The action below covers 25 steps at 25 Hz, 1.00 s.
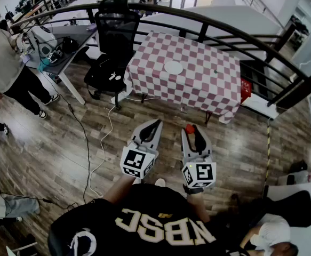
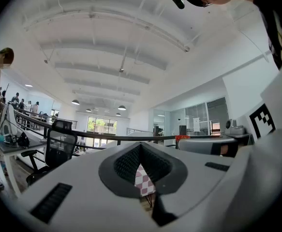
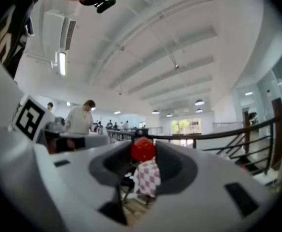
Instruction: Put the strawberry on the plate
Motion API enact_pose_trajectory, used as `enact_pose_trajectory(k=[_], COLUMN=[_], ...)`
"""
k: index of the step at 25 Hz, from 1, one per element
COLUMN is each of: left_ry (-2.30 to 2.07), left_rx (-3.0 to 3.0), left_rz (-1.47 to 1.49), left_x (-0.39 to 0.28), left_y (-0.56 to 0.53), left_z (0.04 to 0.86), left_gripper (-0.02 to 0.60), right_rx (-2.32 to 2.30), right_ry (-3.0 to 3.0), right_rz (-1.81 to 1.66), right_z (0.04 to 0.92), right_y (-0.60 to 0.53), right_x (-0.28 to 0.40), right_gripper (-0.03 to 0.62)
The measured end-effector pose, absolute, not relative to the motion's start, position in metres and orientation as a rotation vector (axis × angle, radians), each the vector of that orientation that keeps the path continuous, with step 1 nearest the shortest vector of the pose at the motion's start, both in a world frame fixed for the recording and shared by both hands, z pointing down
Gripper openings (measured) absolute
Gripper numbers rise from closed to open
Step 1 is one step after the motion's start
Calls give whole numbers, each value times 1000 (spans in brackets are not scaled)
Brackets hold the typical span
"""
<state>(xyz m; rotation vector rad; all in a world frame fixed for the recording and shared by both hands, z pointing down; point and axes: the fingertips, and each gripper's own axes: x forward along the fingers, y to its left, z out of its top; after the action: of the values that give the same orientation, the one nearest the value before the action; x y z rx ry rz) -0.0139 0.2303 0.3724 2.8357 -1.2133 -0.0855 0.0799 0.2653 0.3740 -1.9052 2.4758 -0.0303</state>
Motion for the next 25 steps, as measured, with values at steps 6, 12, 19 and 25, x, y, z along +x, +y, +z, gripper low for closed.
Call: enact_pose_trajectory(k=[6, 12, 19, 25], left_ry=[-1213, -1196, -1189, -1106], left_rx=[2839, 2825, 2784, 2772], left_rz=[-81, -17, 24, 20], left_x=[8, 19, 25, 44], left_y=[236, 249, 218, 142], left_z=[374, 397, 425, 447], left_gripper=[6, 6, 6, 6], right_rx=[-1919, -1847, -1807, -1877], right_ry=[2459, 2477, 2511, 2506], right_rz=[-24, -114, -162, -212], right_z=[379, 403, 423, 447], right_y=[276, 276, 246, 181], right_x=[112, 122, 124, 137], right_gripper=[161, 161, 160, 161])
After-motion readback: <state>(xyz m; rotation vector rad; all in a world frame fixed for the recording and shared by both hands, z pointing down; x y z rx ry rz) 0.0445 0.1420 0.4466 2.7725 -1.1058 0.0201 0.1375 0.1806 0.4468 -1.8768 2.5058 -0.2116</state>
